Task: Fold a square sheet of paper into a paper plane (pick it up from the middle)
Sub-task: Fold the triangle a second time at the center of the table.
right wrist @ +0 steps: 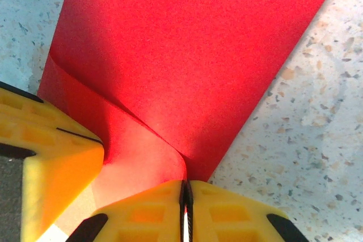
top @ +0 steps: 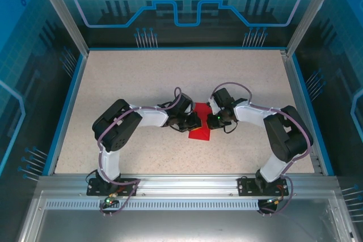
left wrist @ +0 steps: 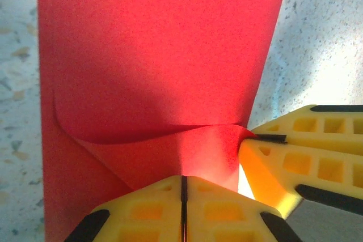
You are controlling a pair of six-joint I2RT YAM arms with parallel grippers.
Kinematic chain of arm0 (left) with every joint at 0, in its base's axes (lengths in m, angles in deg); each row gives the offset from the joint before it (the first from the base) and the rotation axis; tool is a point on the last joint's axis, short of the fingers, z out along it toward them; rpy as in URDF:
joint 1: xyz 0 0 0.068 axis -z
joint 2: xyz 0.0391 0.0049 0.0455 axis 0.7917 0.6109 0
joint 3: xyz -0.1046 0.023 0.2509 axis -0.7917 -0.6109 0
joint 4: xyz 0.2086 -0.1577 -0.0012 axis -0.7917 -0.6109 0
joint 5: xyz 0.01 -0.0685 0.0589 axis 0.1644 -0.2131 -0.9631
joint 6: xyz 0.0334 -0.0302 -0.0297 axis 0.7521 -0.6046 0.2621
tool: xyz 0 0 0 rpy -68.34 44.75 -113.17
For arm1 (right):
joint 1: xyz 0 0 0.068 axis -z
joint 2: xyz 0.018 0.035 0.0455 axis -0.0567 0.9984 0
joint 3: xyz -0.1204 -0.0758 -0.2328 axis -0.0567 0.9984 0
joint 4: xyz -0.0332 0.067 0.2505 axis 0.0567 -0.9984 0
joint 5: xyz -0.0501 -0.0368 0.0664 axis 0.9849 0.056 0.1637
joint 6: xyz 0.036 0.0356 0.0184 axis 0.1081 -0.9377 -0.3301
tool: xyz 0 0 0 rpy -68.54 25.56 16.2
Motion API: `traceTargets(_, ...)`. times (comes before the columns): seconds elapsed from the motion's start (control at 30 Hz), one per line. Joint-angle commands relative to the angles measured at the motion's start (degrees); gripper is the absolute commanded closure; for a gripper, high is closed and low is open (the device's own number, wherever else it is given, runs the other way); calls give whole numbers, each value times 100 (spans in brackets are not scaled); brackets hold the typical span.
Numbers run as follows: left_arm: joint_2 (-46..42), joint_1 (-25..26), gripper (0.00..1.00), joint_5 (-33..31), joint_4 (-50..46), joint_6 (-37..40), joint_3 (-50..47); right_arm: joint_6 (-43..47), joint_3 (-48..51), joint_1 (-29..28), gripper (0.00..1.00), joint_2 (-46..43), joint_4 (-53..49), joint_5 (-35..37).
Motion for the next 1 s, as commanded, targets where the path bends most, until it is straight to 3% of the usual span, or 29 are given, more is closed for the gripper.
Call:
traceTargets(0.0,78,65,90,-38,-138,-14,-6,-56,-131,57,88,91,-140,44)
traceTargets(0.27,111,76,89,-19,2,-61,-114,-48,-142,57,88,96,-133,28)
traceTargets(0.57,-515,96,72,-91,388,45,-242,84,-200,57,90,48,-70,-113)
traceTargets(0.97,-469,167,76,-84,268,38,-94,102,-232,82,90,109,-96,-43)
